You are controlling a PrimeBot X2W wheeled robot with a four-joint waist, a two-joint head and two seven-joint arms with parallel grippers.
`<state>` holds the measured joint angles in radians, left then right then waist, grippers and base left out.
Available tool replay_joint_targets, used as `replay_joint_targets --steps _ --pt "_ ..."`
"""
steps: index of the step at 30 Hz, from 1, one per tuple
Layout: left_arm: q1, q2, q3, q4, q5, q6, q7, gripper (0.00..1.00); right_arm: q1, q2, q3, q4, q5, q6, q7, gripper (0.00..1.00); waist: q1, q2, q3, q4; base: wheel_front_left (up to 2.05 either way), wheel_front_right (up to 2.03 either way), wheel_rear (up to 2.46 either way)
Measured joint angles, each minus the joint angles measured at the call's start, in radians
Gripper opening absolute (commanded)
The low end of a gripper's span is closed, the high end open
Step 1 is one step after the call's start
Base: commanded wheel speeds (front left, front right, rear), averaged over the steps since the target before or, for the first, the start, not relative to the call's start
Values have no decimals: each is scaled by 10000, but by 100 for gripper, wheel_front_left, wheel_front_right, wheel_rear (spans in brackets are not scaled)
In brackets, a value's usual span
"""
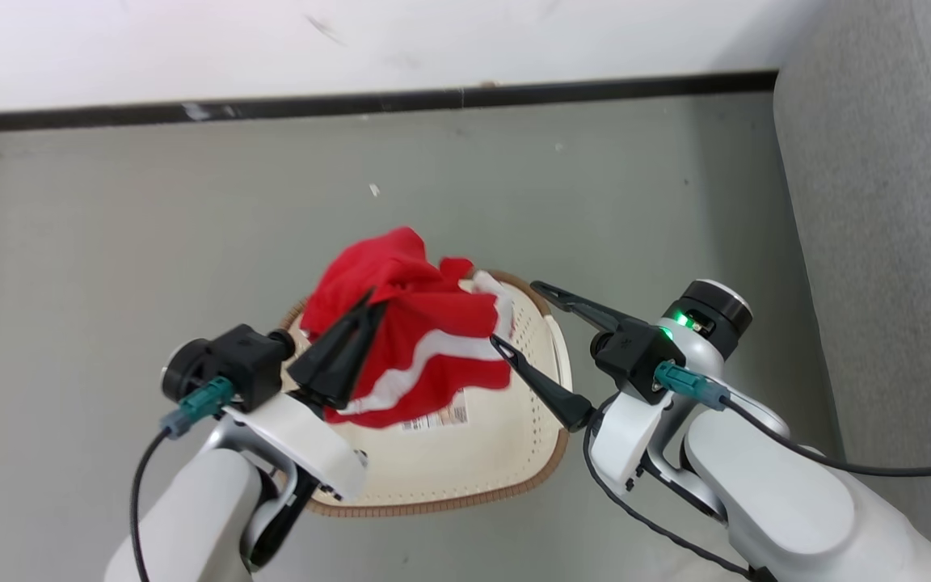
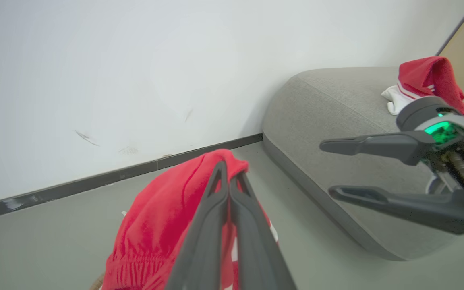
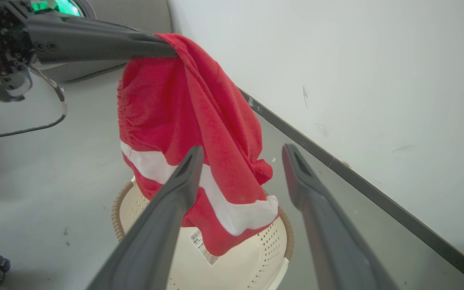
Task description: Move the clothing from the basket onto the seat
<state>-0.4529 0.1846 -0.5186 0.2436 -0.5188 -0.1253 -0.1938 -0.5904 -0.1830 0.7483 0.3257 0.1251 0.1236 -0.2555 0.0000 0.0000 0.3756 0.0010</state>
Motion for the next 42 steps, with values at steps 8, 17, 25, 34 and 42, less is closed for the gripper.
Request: replay_joint_targets --steps 8,17,25,34,42 --pt "137 61 -752 -1285 -130 -6 284 0 122 -109 462 140 395 0 0 100 0 0 -825 291 0 0 0" --pt "135 247 -2019 -2658 -566 -6 999 0 249 -50 1137 184 803 0 0 100 0 0 -1546 598 0 0 0" --pt "135 422 -2360 -3492 -1235 -6 1327 0 297 -161 1304 180 1108 0 0 0 1 0 -1992 777 0 0 0" --pt "615 763 -1933 -3741 -1795 -6 1747 0 913 -337 1620 299 1960 0 0 0 1 0 -2449 982 0 0 0" --pt "1077 949 -1724 -3802 -1988 173 1939 100 1011 -370 1649 119 2447 0 0 0 0 0 -2606 950 0 0 0"
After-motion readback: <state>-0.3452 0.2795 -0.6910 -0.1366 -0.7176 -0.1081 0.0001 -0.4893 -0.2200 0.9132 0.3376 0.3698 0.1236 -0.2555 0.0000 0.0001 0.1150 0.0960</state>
